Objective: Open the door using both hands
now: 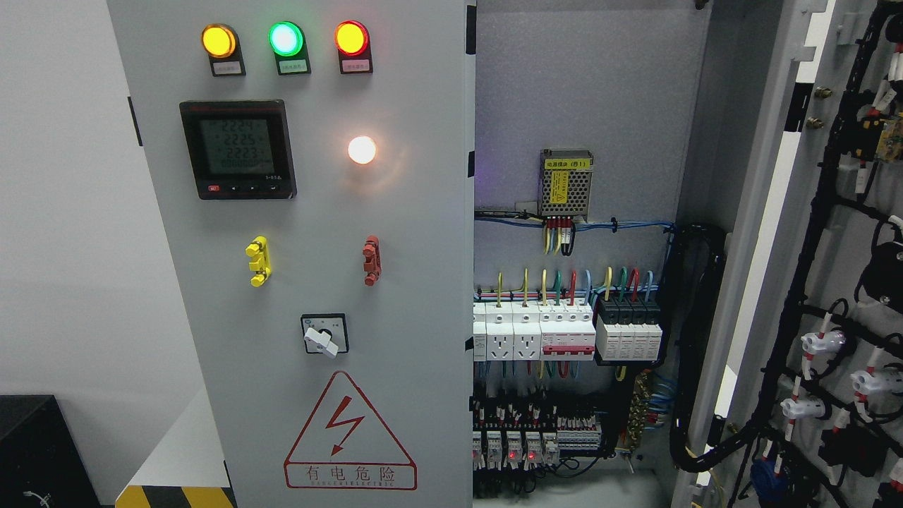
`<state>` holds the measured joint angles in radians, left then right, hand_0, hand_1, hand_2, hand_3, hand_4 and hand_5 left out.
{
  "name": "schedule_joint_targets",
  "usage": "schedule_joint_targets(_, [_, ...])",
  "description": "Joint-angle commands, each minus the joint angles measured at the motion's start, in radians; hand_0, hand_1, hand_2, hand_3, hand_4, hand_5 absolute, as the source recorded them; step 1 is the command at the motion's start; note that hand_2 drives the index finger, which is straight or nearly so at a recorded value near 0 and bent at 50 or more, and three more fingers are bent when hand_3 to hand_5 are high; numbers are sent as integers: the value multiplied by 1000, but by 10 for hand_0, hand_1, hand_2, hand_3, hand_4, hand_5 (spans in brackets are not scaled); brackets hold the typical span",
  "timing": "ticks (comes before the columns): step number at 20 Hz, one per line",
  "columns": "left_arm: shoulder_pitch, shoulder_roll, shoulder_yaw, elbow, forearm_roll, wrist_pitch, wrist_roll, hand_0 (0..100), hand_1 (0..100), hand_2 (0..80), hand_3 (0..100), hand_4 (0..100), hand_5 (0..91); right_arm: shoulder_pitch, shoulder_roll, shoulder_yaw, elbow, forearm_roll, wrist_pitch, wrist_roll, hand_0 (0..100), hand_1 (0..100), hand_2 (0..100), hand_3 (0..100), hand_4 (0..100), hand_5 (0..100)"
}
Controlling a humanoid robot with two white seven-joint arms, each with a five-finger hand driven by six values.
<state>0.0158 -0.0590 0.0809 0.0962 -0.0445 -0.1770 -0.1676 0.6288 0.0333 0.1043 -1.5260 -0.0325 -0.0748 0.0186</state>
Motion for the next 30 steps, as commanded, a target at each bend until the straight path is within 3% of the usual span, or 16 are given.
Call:
schedule_joint_targets(1, [16,-30,-96,11,77,5,-16,120,556,0,0,0,0,65,-35,18,-505,-3,-35,0,100,130,0,0,0,0])
schedule_joint_targets(3, [16,-30,-101,10,77,5,-10,120,556,0,0,0,0,58,-44,21,-522,-3,-69,0,100,130,0,0,0,0])
schedule_joint_targets(6, [16,-30,-119,10,77,5,65,120,556,0,0,0,0,43,-65,60,-552,-3,-97,-2,100,130,0,0,0,0])
schedule_joint_targets(15, [16,-30,-131,8,77,-6,77,120,556,0,0,0,0,-92,-76,64,-560,-3,-95,0,100,130,0,0,0,0])
schedule_joint_targets(21, [16,-28,-128,0,86,-4,82,120,556,0,0,0,0,-234,-75,58,-562,-3,-111,-5,100,130,0,0,0,0])
schedule_joint_targets(25, [16,-28,-128,0,86,-4,132,120,556,0,0,0,0,-317,-72,96,-556,-7,-123,-9,100,131,0,0,0,0])
schedule_joint_targets(30, [18,-27,-130,-4,86,-13,128,120,556,0,0,0,0,-389,-75,106,-549,-6,-108,-5,100,131,0,0,0,0])
